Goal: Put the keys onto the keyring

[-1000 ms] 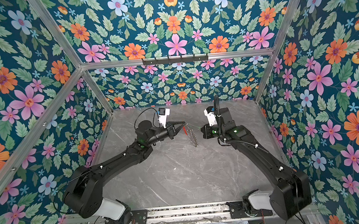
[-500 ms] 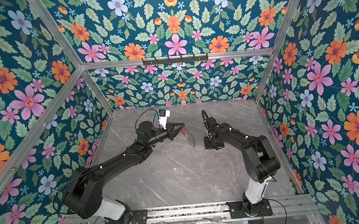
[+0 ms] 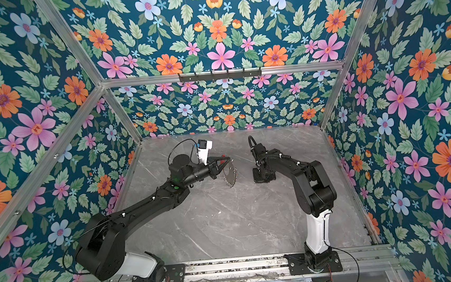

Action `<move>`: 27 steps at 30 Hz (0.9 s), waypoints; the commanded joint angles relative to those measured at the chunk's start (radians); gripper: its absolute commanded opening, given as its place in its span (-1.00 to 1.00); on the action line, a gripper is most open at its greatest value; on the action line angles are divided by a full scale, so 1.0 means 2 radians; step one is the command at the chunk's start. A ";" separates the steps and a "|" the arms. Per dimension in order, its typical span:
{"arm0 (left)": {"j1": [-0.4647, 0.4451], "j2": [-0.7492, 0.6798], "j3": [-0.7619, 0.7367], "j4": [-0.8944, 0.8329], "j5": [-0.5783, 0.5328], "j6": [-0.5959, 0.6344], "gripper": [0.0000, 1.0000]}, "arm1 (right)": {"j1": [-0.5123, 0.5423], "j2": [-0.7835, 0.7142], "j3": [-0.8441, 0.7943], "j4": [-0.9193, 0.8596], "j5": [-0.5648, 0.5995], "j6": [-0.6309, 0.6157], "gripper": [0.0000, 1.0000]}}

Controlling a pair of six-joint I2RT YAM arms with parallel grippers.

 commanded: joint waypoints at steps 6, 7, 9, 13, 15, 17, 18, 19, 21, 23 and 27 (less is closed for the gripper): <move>0.000 0.005 0.008 0.022 0.006 0.003 -1.00 | 0.000 -0.041 -0.033 0.003 0.006 0.002 -0.57; 0.000 0.007 0.008 0.024 0.007 0.002 -1.00 | 0.001 -0.047 -0.045 0.013 0.004 0.006 -0.57; 0.000 0.013 0.010 0.028 0.010 -0.002 -1.00 | 0.001 -0.058 -0.068 0.039 -0.005 0.008 -0.60; 0.000 0.019 0.015 0.030 0.016 -0.006 -1.00 | 0.001 -0.075 -0.101 0.086 -0.022 0.005 -0.62; 0.000 0.019 0.015 0.030 0.015 -0.006 -1.00 | 0.001 -0.073 -0.103 0.094 -0.022 -0.001 -0.62; 0.000 0.017 0.014 0.030 0.013 -0.006 -1.00 | 0.000 -0.068 -0.101 0.097 -0.022 -0.007 -0.63; 0.000 0.017 0.013 0.030 0.013 -0.006 -1.00 | -0.001 -0.066 -0.100 0.098 -0.024 -0.008 -0.63; 0.000 0.016 0.012 0.030 0.013 -0.005 -1.00 | -0.003 -0.063 -0.099 0.099 -0.024 -0.009 -0.63; 0.000 0.016 0.012 0.029 0.012 -0.005 -1.00 | -0.005 -0.058 -0.098 0.100 -0.026 -0.010 -0.64; 0.000 0.016 0.012 0.029 0.012 -0.005 -1.00 | -0.006 -0.056 -0.098 0.101 -0.026 -0.011 -0.65; 0.000 0.016 0.013 0.029 0.011 -0.005 -1.00 | -0.008 -0.052 -0.099 0.102 -0.027 -0.014 -0.68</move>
